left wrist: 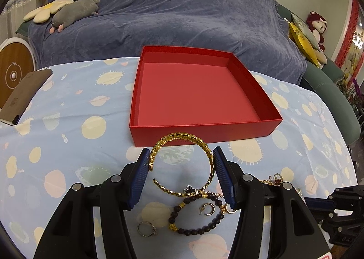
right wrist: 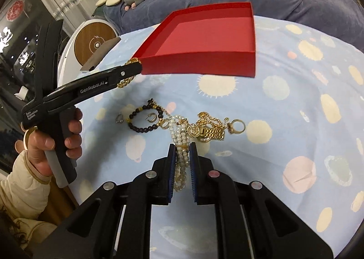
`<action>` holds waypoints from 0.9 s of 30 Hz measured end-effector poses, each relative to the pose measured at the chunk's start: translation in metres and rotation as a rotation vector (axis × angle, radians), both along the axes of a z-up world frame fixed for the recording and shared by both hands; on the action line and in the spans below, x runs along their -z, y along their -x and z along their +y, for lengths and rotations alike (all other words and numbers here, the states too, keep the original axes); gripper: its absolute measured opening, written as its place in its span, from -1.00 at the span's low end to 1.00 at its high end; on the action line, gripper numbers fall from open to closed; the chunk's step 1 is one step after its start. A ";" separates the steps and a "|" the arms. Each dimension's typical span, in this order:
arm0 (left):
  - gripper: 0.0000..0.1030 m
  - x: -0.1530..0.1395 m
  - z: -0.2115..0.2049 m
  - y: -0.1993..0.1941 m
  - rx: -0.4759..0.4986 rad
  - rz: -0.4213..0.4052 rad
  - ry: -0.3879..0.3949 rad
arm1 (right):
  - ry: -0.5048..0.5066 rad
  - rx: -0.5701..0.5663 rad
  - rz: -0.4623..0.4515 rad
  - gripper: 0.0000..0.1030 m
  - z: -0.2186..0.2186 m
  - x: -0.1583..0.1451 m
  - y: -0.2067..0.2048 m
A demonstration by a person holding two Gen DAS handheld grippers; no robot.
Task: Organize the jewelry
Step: 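Pull the pearl necklace up with the right gripper, freeing it from the gold chains, then lift the pearls toward the red box with the right gripper while the left gripper carries the bangle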
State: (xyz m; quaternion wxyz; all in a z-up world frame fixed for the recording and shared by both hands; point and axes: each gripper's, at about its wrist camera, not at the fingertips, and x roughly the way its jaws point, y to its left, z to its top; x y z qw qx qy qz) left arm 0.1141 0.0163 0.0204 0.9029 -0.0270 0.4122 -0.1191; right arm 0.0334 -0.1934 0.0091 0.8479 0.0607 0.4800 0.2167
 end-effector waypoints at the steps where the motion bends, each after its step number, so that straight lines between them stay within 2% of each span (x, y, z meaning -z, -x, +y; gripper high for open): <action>1: 0.05 -0.003 0.001 0.001 -0.002 -0.007 0.004 | -0.013 0.006 -0.011 -0.78 -0.004 -0.005 0.000; 3: 0.05 -0.011 0.003 0.002 -0.006 -0.024 0.015 | -0.040 0.018 -0.038 -0.78 -0.010 -0.015 -0.002; 6: 0.05 -0.022 0.006 0.004 -0.008 -0.048 0.031 | -0.131 0.005 -0.061 -0.77 -0.020 -0.026 -0.002; 10: 0.05 -0.029 0.004 0.012 0.025 -0.052 0.059 | -0.131 -0.008 -0.094 -0.77 -0.024 -0.042 0.006; 15: 0.05 -0.022 -0.011 0.030 0.097 -0.021 0.061 | -0.129 -0.013 -0.108 -0.77 -0.025 -0.056 0.006; 19: 0.05 -0.024 -0.021 0.037 0.131 -0.024 0.060 | -0.228 -0.018 -0.117 -0.77 -0.033 -0.068 0.000; 21: 0.05 -0.025 -0.026 0.041 0.147 -0.027 0.060 | -0.198 -0.001 -0.135 -0.77 -0.031 -0.073 -0.002; 27: 0.05 -0.021 -0.044 0.052 0.218 -0.023 0.060 | -0.212 -0.018 -0.135 -0.77 -0.027 -0.078 -0.005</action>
